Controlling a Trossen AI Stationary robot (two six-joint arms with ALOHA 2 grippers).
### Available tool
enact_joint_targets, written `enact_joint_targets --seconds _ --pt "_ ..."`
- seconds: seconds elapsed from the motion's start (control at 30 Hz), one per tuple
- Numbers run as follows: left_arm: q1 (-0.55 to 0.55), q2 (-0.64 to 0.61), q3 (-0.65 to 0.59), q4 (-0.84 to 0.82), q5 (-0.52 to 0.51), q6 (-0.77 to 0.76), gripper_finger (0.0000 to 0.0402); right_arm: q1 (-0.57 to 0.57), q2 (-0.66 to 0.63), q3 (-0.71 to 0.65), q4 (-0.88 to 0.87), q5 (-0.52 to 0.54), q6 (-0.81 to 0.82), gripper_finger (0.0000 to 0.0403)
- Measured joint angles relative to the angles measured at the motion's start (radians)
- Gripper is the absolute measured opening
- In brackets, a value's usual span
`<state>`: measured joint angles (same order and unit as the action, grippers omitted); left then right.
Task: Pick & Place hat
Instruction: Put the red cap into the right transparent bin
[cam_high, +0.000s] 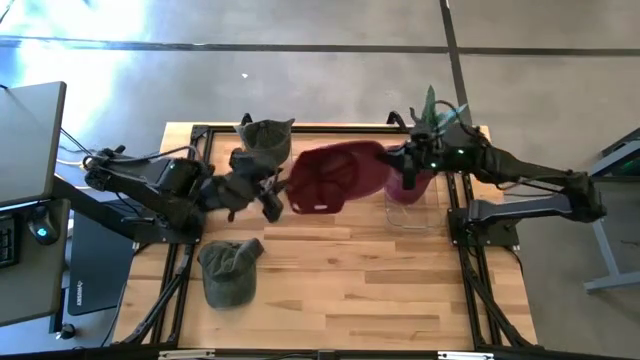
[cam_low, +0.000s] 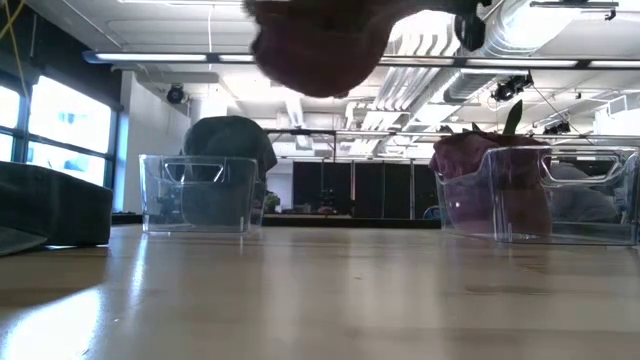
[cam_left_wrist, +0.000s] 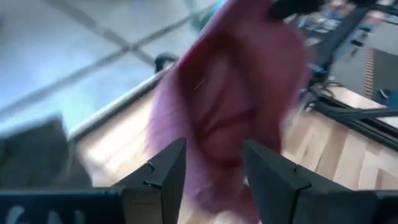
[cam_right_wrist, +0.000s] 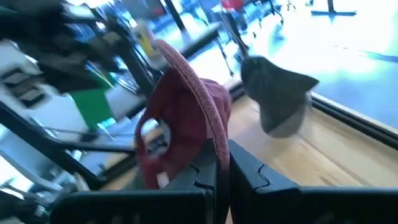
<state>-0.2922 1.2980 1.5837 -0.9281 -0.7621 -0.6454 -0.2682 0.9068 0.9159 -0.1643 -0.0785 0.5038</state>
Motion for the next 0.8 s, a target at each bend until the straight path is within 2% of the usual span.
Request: enact_joint_targets --seconds 0.1,0.2,0.33,0.4,0.53,0.63,0.7,0.8 --pt "0.048 -0.050 0.000 -0.122 0.047 -0.120 0.0128 0.021 -0.075 -0.040 0.080 0.010 0.031 0.0010" --pt "0.071 -0.100 0.000 -0.243 0.062 -0.153 0.0086 0.041 -0.133 -0.063 0.119 0.051 0.039 0.0006" --pt "0.092 -0.118 -0.029 -0.208 0.071 -0.107 0.0019 0.060 -0.177 -0.087 0.148 0.121 0.050 0.0007" --pt "0.090 -0.119 -0.063 -0.118 0.065 -0.078 0.0007 0.070 -0.190 -0.089 0.177 0.130 0.050 0.0008" --pt "0.093 -0.111 -0.158 0.110 0.068 -0.004 0.0013 0.087 -0.187 -0.094 0.219 0.127 0.042 0.0006" --pt "0.139 -0.067 -0.223 0.324 0.070 0.031 0.0003 0.101 -0.179 -0.095 0.243 0.128 0.035 0.0006" --pt "0.166 -0.051 -0.254 0.474 0.106 0.084 0.0003 0.111 -0.179 -0.094 0.250 0.129 0.033 0.0008" --pt "0.218 -0.022 -0.253 0.762 0.244 0.190 0.0001 0.127 -0.172 -0.094 0.247 0.129 0.037 0.0010"
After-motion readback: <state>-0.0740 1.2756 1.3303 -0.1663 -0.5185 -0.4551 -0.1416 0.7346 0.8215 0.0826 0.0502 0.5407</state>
